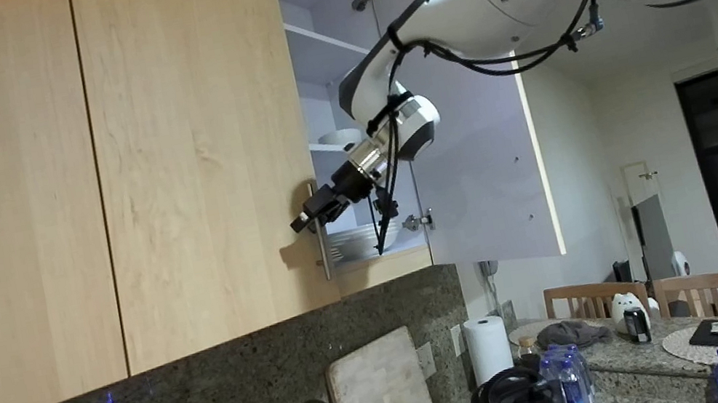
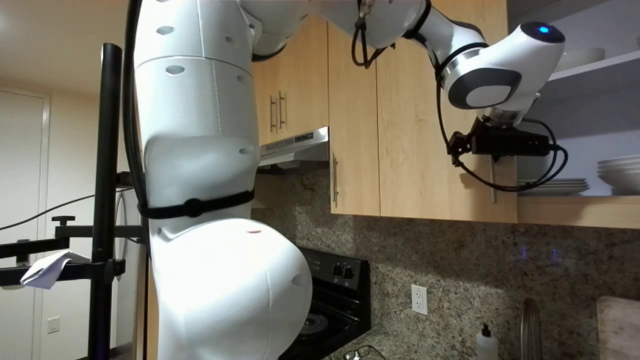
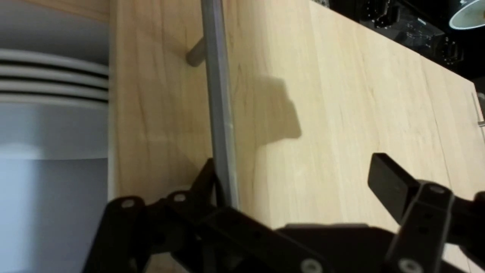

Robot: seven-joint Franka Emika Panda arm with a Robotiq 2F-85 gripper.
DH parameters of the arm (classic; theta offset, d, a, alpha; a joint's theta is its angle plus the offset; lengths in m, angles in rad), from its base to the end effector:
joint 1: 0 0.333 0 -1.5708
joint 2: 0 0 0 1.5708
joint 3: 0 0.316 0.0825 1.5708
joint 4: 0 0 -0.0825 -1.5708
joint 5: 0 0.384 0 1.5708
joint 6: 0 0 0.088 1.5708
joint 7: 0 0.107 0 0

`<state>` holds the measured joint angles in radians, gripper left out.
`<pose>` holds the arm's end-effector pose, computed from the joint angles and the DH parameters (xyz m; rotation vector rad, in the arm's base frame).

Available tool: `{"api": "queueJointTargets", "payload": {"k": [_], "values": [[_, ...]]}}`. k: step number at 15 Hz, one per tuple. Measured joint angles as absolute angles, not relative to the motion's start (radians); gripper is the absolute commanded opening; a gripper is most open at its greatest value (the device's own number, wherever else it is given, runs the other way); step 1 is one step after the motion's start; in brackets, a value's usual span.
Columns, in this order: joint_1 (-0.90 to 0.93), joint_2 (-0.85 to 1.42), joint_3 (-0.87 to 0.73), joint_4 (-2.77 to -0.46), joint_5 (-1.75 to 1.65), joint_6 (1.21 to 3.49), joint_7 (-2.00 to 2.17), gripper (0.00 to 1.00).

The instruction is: Open the left door of the first upper cabinet from the right

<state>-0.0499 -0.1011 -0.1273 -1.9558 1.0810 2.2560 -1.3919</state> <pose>0.5638 -0.0794 0.5769 -2.2980 -0.7807 -1.2394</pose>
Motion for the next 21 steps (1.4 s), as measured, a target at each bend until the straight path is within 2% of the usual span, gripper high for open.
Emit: {"api": "queueJointTargets", "payload": {"k": [4,16,21], "values": [[-0.049,-0.107,-0.104,-1.976,1.081,2.3,-1.393,1.0],[-0.053,-0.186,-0.129,-2.061,1.081,2.238,-1.485,1.0],[-0.048,-0.251,-0.114,-2.14,1.104,2.301,-1.486,1.0]]}}
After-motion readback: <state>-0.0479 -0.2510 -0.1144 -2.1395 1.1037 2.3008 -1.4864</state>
